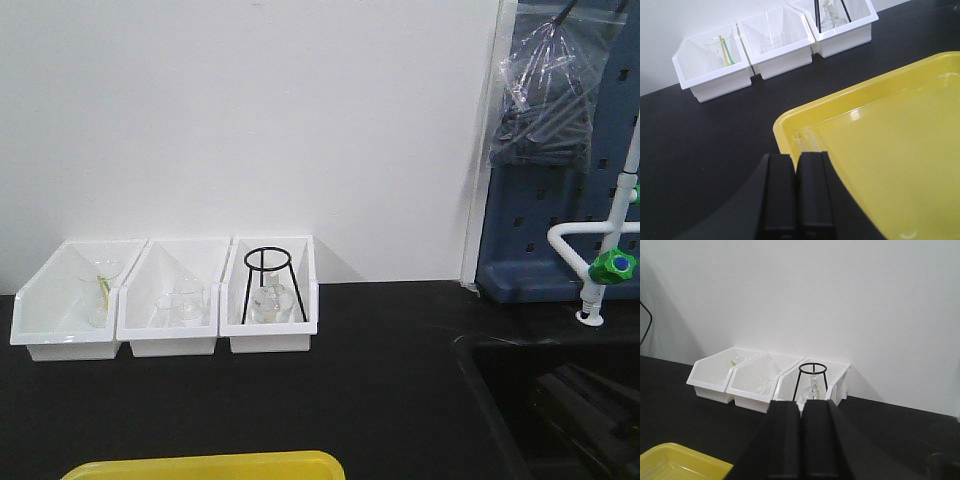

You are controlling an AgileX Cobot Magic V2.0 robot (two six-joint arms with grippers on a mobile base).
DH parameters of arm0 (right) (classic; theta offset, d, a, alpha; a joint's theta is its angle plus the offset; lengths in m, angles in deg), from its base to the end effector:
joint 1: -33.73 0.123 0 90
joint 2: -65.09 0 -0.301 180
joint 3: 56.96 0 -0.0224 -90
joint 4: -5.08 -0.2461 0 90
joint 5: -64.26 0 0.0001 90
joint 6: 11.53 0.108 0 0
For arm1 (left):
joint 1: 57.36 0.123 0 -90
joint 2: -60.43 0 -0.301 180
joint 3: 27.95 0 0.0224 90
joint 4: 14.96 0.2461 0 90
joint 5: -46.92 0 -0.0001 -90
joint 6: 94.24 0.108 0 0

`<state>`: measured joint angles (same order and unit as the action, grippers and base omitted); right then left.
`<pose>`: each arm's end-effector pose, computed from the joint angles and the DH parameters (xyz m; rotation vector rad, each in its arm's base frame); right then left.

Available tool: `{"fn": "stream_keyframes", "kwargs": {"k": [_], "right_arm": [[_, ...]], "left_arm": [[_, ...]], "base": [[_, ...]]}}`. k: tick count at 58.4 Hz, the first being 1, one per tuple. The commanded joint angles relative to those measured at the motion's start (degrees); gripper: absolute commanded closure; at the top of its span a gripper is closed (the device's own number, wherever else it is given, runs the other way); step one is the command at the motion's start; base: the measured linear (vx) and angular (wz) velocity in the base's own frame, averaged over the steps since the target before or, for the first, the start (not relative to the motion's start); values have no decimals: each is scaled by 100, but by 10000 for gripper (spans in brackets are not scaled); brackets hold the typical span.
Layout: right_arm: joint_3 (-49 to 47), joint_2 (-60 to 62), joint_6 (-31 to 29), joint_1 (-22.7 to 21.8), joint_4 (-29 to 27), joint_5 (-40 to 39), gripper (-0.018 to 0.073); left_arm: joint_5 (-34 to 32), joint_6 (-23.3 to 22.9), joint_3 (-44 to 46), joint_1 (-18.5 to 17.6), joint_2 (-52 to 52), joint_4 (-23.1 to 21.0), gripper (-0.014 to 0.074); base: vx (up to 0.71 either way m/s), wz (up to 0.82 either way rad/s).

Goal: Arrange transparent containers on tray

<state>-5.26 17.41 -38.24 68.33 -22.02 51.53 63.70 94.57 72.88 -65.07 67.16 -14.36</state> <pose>0.1306 0.0770 0.3312 -0.3857 1.5010 0.3997 0.0499 -0.0064 0.1744 0.2642 1.7726 0.0237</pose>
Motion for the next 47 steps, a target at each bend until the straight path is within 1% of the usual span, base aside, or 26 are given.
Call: {"fn": "stream_keyframes", "kwargs": {"k": [1,32,36,38,42,44,47], "right_arm": [[-179,33,-33,-15,56,-462,571],[-179,33,-59,-15,56,-468,571],[-179,33,84,-15,93,-384,571],[-179,33,253,-15,342,-140,571],[-119,33,734,-67,1138,207,571],[-20,39,1210,-172,1573,264,571],[145,108,1790,-383,1895,333,571]], "left_arm": [[-430,-5,-210,-18,-78,-60,603],[-430,-5,-210,-18,-78,-60,603],[-430,-5,-210,-18,-78,-60,603],[-430,-5,-210,-18,-78,-60,603],[-430,-5,-210,-18,-78,-60,603],[-430,-5,-210,-18,-78,-60,603],[-430,-5,-210,-18,-78,-60,603]], "base": [[0,0],[0,0],[0,0],[0,0],[0,0],[0,0],[0,0]]}}
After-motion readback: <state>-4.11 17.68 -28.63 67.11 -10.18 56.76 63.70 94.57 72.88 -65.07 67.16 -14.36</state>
